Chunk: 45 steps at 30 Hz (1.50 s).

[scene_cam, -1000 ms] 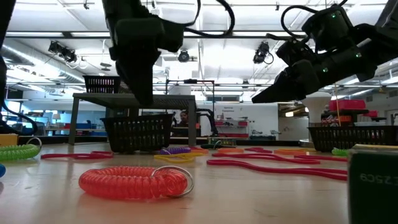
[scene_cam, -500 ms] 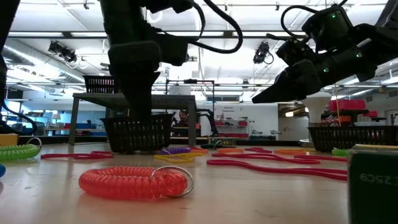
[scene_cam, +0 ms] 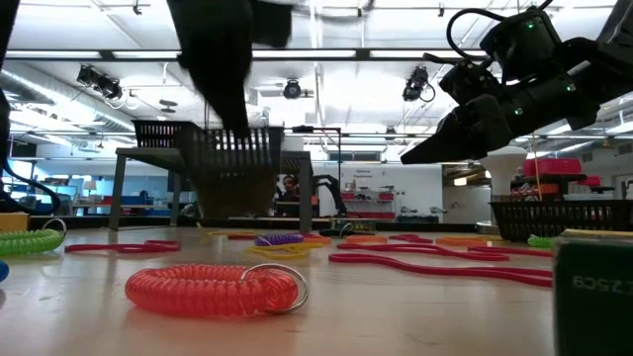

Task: Pick & Place Office Desk Supplies
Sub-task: Put the top black bin on the shelf

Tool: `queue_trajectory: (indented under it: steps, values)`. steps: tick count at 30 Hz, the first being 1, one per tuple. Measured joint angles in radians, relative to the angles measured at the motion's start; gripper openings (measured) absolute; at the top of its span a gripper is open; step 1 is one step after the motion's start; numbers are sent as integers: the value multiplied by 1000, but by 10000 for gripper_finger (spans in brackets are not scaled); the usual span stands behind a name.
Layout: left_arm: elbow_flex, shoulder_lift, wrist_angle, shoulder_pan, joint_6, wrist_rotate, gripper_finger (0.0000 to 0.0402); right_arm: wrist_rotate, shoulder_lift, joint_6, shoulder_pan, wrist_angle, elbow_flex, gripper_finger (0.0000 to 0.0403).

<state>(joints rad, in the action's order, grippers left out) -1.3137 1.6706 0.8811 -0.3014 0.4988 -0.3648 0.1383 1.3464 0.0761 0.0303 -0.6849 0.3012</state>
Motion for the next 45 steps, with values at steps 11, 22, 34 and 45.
queue_trajectory:
  steps: [11,22,34,45]
  values:
    - [-347,-131,334,-24,-248,-182,15,-2,0,-4,0,-6,0,6]
    - [-252,-173,342,362,-625,-72,14,-5,0,-8,0,-9,0,6]
    - [-88,-200,185,593,-781,56,14,-8,0,-11,-1,-11,0,6]
    - [-48,-199,146,664,-796,80,23,-8,0,-11,-1,-11,0,6]
